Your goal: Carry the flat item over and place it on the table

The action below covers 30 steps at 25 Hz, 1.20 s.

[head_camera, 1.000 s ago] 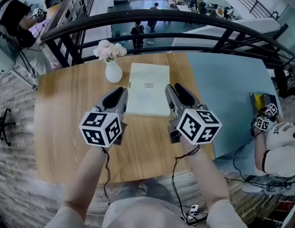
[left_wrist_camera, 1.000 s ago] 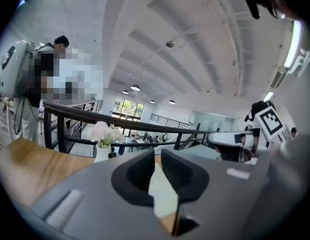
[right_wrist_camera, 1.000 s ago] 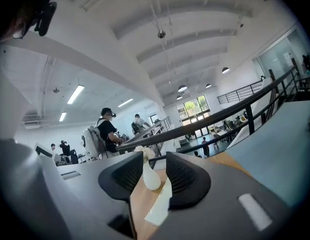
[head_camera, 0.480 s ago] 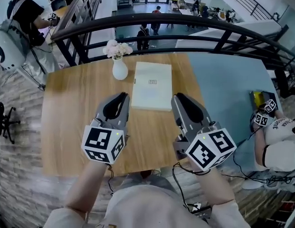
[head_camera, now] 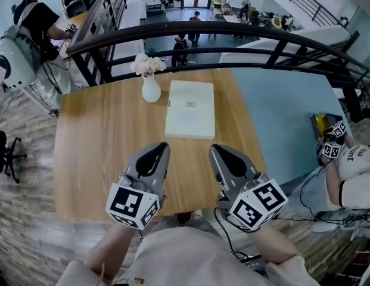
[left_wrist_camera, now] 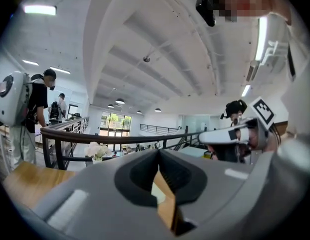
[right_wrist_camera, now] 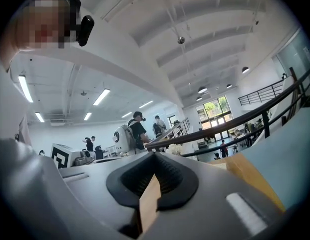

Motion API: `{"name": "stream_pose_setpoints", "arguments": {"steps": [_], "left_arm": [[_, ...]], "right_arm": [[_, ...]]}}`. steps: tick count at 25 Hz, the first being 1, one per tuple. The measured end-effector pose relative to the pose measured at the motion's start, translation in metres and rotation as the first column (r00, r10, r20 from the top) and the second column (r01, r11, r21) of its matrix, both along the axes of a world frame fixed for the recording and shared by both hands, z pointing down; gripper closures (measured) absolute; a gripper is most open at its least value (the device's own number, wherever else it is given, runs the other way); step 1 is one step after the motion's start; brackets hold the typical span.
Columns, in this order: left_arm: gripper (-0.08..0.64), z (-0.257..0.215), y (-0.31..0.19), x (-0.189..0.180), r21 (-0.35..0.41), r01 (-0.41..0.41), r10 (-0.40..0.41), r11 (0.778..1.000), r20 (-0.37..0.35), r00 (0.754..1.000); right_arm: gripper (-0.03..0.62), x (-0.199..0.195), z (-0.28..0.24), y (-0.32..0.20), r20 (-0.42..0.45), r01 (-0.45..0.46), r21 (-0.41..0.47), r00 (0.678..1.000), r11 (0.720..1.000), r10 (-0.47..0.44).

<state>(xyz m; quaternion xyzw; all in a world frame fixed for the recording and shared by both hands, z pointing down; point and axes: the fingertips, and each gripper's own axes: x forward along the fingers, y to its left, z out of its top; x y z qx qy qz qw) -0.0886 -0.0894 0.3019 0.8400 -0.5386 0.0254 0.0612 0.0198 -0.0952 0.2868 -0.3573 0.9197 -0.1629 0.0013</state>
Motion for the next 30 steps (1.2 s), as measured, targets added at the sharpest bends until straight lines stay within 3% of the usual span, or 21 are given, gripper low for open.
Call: {"name": "stream_pose_setpoints", "arguments": {"steps": [7,13,21,26,30], "left_arm": [[0.557,0.005,0.019,0.003,-0.023,0.005,-0.004,1.0,0.029,1.0],[0.557,0.006,0.022,0.009,-0.055,-0.025,0.025,0.998,-0.013,1.0],[0.557,0.012,0.026,0.014,-0.077,-0.044,0.046,0.996,0.019,0.999],[0.557,0.012,0.027,0.009,-0.095,-0.022,0.017,0.995,-0.06,0.998],[0.557,0.015,0.03,0.003,-0.101,-0.012,0.009,0.995,-0.032,0.999]], "right_arm": [[0.592,-0.002,0.003,0.02,-0.013,0.036,-0.025,0.999,0.999,-0.037],[0.592,-0.011,-0.004,0.034,-0.079,0.083,0.039,0.994,0.996,-0.08],[0.592,-0.011,-0.005,0.036,-0.089,0.093,0.038,0.992,0.995,-0.089],[0.592,-0.009,-0.003,0.036,-0.098,0.095,0.041,0.991,0.995,-0.091],[0.592,-0.014,0.0,0.042,-0.103,0.108,0.043,0.989,0.993,-0.103]]}}
